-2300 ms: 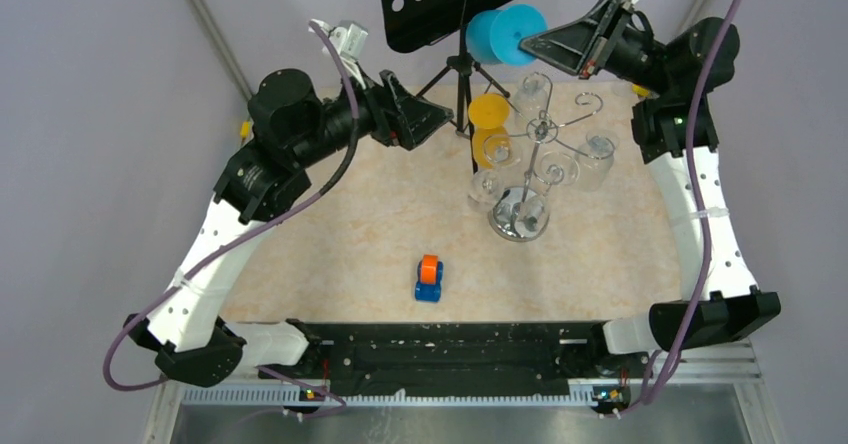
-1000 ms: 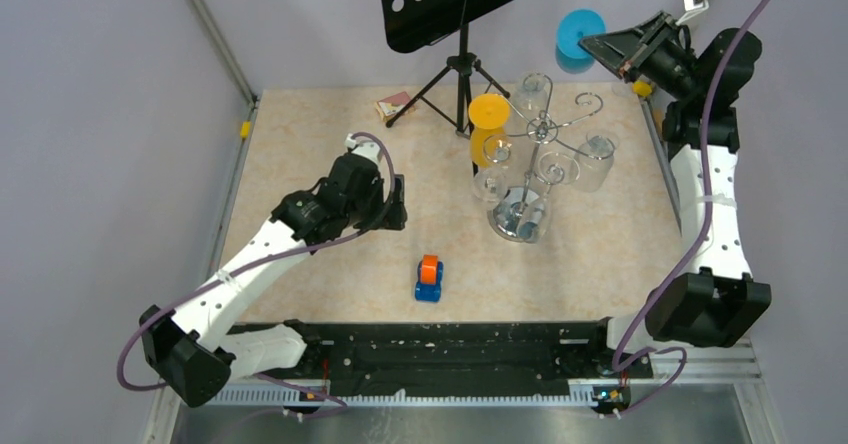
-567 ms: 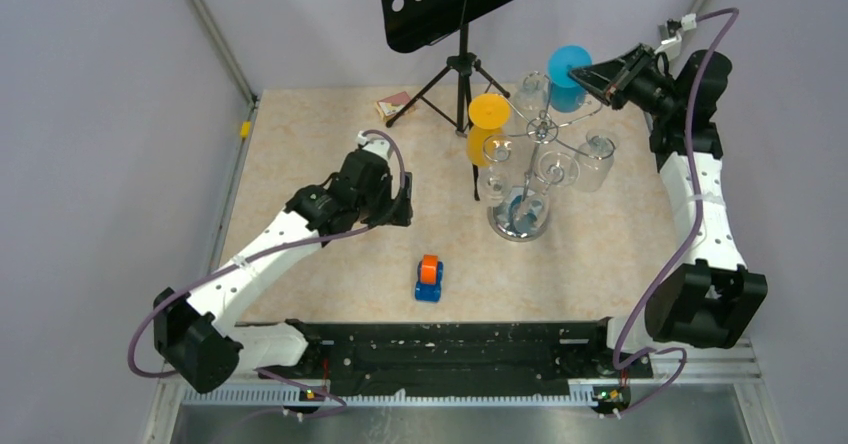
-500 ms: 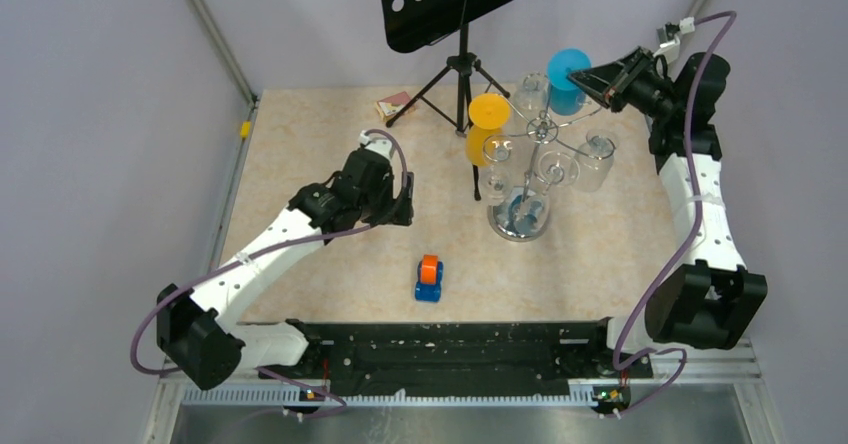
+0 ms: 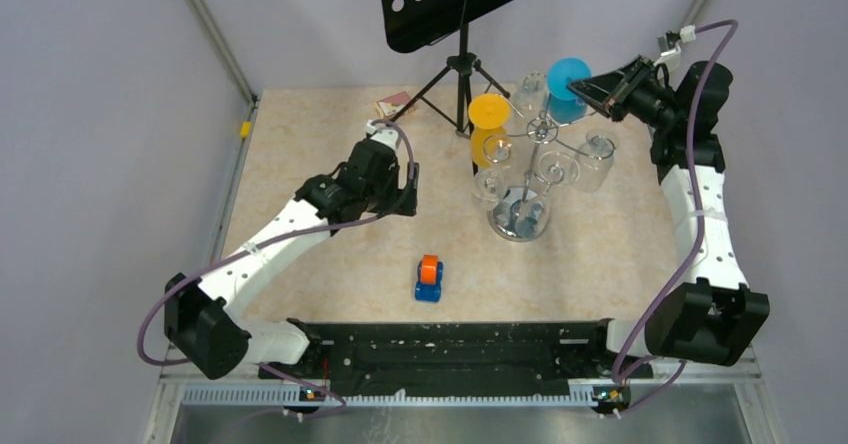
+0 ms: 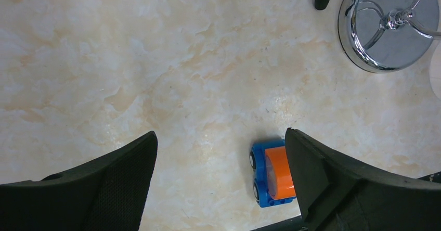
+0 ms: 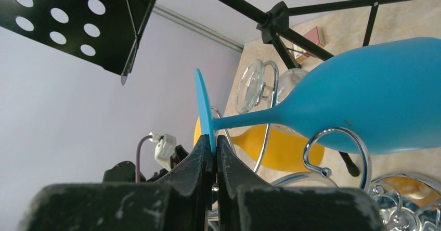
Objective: Place the wine glass upside down on the wine glass rack
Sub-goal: Turn the wine glass upside down at the wine rack.
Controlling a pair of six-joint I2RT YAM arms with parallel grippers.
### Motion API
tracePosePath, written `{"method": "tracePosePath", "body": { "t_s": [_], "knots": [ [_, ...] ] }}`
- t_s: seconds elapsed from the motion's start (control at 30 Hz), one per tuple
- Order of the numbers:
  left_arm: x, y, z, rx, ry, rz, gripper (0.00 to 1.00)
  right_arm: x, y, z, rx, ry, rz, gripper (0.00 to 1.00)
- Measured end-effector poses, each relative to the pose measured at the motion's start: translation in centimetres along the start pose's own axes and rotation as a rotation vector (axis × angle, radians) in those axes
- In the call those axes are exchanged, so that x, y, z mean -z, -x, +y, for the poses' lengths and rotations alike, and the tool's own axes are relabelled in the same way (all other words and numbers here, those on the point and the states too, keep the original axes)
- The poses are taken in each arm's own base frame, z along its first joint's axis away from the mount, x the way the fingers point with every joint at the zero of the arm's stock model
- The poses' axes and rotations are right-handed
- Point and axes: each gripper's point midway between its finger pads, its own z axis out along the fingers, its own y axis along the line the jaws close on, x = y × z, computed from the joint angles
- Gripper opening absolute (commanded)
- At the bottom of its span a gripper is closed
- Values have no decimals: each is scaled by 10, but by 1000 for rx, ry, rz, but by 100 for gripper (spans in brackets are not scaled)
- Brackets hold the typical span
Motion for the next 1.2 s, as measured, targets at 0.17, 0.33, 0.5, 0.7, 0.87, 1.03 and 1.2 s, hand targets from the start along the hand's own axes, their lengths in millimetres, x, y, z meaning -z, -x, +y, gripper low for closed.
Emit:
{"method": "tracePosePath", "body": {
  "t_s": [0.17, 0.33, 0.5, 0.7, 0.87, 1.03, 1.2],
  "knots": [
    [-5, 3, 0, -12, 12, -1, 95, 3, -9, -7, -28, -20, 15, 0],
    [-7, 6, 1, -19, 22, -4, 95, 6, -14, -8, -46, -34, 25, 0],
    [-8, 10, 1, -22, 27, -10, 95, 11, -20, -7, -46, -49, 36, 0],
    [-7, 14, 0, -8, 29, -20, 95, 17, -26, -5, -46, -65, 48, 0],
    [-10, 18, 0, -1, 43, -23, 95, 20, -31, -7, -47, -82, 61, 0],
    [-15, 21, -2, 14, 50, -20, 94, 24, -34, -8, -36, -103, 65, 0],
    [-15, 29, -6, 47, 47, -33, 94, 31, -30, -13, -30, -142, 49, 0]
  ]
}}
